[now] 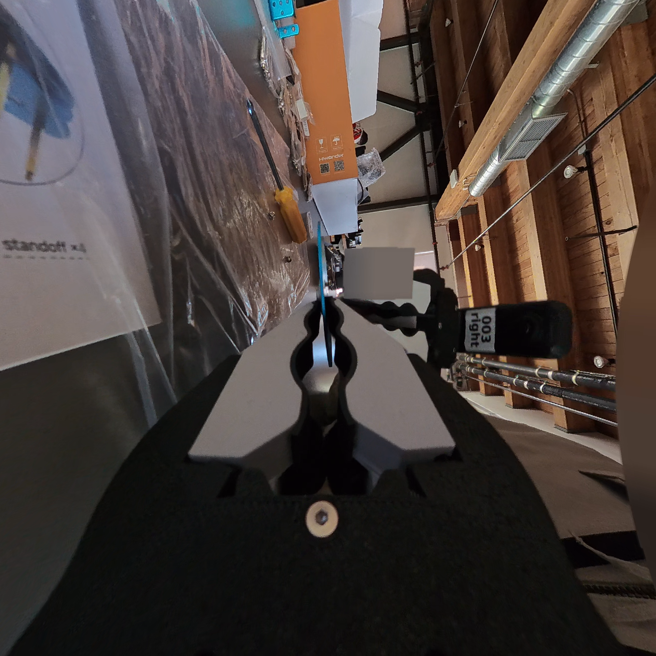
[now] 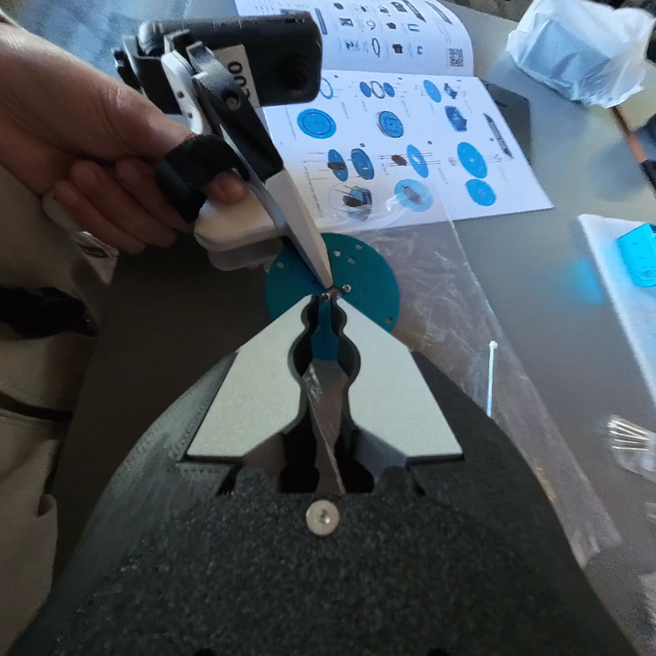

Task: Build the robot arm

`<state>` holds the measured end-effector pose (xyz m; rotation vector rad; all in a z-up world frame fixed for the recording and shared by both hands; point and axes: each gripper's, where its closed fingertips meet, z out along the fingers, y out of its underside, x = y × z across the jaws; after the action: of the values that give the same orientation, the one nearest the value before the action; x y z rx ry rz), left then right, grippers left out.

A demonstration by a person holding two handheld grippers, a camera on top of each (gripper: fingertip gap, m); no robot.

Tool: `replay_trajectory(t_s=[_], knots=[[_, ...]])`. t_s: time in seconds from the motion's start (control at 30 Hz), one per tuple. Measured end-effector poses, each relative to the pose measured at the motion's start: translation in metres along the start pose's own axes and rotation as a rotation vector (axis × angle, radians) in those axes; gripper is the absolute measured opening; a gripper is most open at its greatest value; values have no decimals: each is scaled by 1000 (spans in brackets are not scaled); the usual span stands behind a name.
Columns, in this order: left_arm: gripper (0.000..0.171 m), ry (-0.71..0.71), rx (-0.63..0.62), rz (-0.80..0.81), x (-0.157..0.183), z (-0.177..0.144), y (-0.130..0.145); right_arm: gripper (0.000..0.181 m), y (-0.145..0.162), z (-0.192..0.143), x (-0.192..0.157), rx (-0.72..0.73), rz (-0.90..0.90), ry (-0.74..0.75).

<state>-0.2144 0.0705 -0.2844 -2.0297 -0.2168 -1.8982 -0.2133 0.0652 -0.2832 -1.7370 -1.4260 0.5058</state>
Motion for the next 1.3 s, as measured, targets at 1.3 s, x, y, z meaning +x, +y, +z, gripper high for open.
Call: replay_trajectory(t_s=[1.3], knots=[[4, -176, 27, 174, -11, 5, 0, 2, 15, 10, 8, -418, -595, 226]])
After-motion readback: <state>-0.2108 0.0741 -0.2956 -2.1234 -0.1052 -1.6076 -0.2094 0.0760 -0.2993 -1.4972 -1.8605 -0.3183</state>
